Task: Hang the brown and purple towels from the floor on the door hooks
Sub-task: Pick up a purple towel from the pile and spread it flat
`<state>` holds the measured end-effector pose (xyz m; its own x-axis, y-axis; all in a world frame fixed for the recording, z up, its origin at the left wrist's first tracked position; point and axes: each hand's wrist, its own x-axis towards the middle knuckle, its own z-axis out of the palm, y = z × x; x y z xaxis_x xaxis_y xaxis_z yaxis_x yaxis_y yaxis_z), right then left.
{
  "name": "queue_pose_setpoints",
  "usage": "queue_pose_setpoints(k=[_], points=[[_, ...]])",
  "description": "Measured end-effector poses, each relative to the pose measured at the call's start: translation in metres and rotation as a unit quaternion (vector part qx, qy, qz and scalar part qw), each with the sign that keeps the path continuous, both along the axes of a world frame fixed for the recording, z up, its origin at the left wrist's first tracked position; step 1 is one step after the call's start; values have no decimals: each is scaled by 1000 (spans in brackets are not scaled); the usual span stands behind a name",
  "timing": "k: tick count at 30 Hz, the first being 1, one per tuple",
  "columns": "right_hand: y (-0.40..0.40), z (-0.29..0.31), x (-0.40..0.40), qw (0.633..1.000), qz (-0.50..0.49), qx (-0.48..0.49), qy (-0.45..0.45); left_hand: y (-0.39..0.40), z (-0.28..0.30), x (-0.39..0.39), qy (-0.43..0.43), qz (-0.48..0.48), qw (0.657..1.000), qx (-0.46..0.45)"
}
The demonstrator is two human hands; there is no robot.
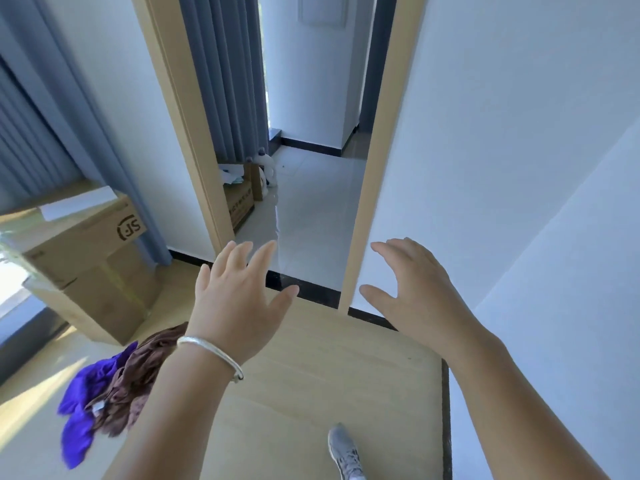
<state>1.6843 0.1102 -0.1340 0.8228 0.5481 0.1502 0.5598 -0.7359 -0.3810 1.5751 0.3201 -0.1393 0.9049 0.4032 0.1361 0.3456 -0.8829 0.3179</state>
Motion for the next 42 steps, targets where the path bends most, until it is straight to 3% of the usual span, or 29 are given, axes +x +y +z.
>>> queue_pose_setpoints(k=[9,15,23,30,35,42], points=[[107,5,143,986,168,6,5,64,3,67,18,180,983,23],[188,3,175,954,299,0,17,97,-3,63,32,305,952,10],[309,-26,157,901,431,-35,38,165,-28,25,24,425,905,-19],[456,-76,115,859,501,-98,32,283,-70,-33,14,505,861,-64],[573,-119,82,821,548,-159,28,382,-115,-70,14,561,820,-115],[692,-194,44,767,601,-221,34,482,-192,-107,20,570,797,-199]])
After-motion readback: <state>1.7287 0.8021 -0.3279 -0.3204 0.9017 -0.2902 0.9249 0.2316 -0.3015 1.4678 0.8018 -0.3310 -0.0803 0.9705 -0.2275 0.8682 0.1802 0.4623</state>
